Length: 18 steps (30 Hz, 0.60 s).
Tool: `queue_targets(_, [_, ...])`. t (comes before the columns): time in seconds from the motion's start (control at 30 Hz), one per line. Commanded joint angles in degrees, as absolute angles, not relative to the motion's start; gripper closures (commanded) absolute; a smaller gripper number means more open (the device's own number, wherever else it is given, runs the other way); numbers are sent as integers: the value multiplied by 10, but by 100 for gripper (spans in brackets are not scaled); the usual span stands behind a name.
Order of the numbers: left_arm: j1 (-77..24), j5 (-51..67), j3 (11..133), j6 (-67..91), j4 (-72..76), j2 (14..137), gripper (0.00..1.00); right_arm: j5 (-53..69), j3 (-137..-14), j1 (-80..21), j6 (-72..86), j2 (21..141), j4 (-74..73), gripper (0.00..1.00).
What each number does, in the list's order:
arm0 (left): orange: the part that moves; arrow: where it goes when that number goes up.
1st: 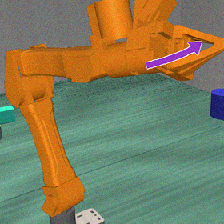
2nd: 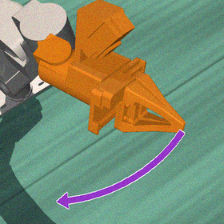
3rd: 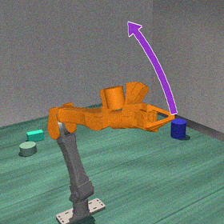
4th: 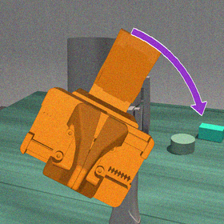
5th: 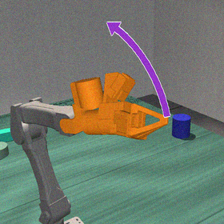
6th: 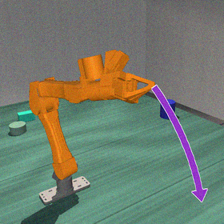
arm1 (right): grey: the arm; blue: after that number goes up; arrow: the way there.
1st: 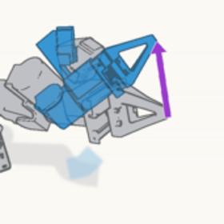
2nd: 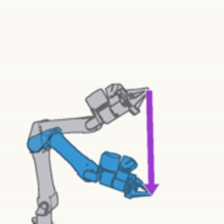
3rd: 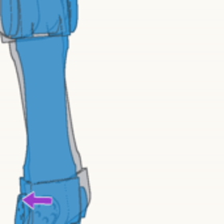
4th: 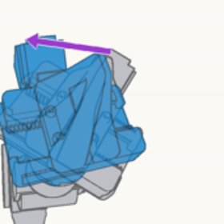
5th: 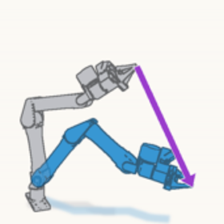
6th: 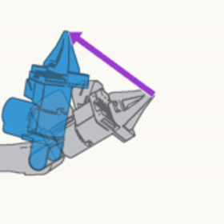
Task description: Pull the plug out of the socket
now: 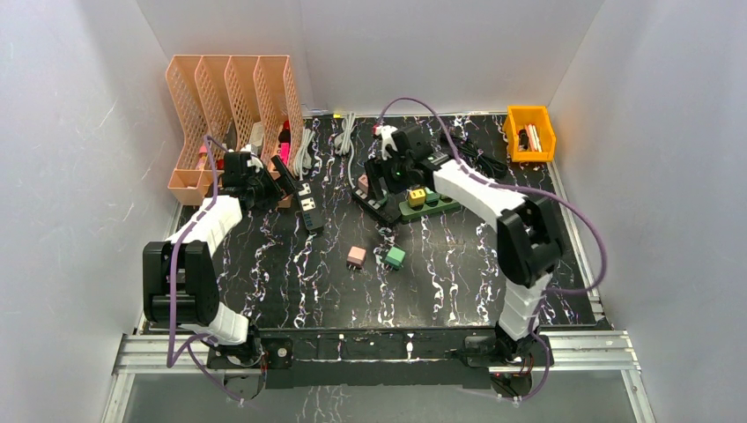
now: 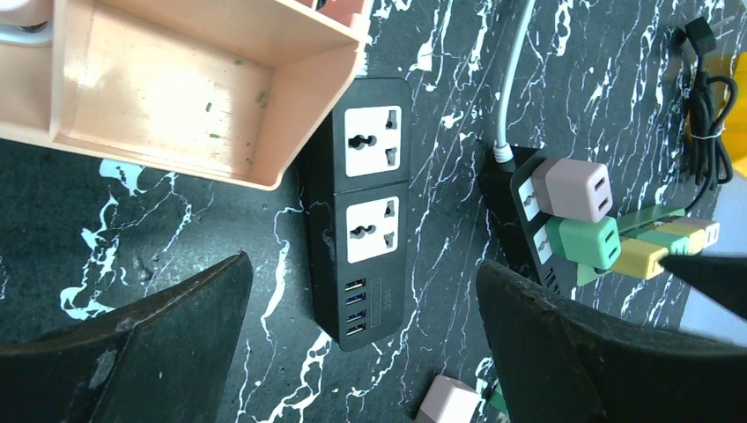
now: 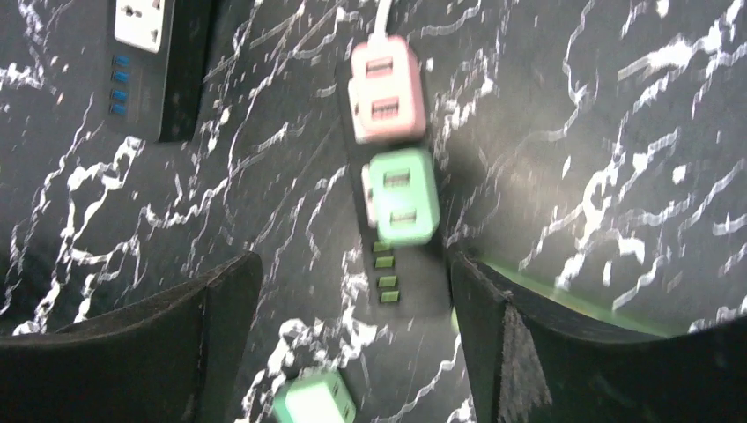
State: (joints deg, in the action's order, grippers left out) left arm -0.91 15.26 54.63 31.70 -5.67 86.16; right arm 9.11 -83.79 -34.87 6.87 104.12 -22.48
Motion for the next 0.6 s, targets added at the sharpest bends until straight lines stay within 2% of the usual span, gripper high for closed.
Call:
queue_targets(0.0, [-6,189,539,314,-45,837,2,76,-923,-347,8,1112,-193,16])
queue_targets(0.27, [-6,213,537,313,-34,839,2,84,-944,-347,0,1164,-197,26])
queue_targets(0.37, [-7,253,536,313,-10,840,2,84,-947,-347,0,1172,-199,32])
queue_targets(0.57, [-42,285,540,319,26,847,2,84,-978,-347,0,1197,-213,73])
